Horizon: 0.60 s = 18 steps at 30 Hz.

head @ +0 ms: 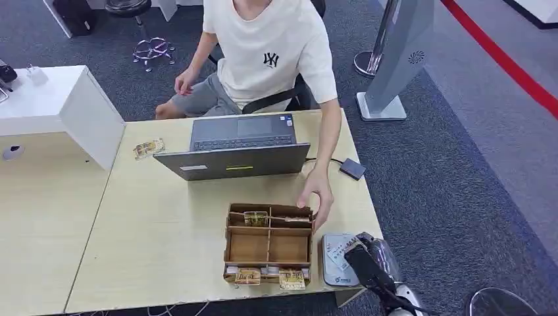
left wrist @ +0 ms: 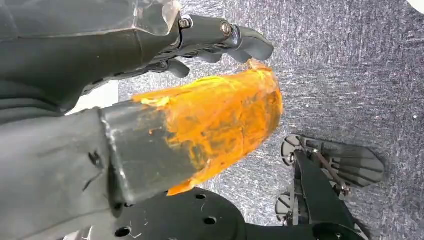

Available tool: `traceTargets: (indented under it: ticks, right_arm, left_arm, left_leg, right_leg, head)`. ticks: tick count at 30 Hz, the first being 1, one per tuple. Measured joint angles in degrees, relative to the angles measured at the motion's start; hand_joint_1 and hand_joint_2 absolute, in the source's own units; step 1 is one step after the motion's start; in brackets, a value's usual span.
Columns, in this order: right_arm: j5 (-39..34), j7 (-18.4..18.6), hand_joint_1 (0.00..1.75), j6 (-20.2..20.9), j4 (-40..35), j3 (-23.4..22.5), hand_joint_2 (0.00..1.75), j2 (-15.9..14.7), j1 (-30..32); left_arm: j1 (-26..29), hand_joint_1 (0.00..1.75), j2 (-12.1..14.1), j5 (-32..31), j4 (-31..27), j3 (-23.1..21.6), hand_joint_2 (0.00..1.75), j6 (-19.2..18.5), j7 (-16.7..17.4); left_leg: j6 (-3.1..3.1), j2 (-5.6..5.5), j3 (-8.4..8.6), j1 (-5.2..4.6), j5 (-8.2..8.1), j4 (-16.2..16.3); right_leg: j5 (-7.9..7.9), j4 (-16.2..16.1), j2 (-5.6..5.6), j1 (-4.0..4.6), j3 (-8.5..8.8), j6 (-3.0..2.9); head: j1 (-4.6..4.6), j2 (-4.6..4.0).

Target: Pass the card to the sensor for recognition and then transmit it.

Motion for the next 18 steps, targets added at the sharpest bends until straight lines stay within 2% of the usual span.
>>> traceTargets:
  ticks: [18]
  right_arm:
    - [3.21,1.66,1.75,-1.57,2.34,0.42,1.75,-0.24,-1.51]
  left_arm:
    - [-0.01,0.0,-0.02,-0.52,0.0,0.44,0.0,-0.07,0.0]
  left_leg:
    - [0.0,0.01,0.2,0.0,0.0,0.0]
  right_leg:
    - [0.01,-0.02,0.0,0.0,0.2,0.01]
  head:
    - [0.0,0.0]
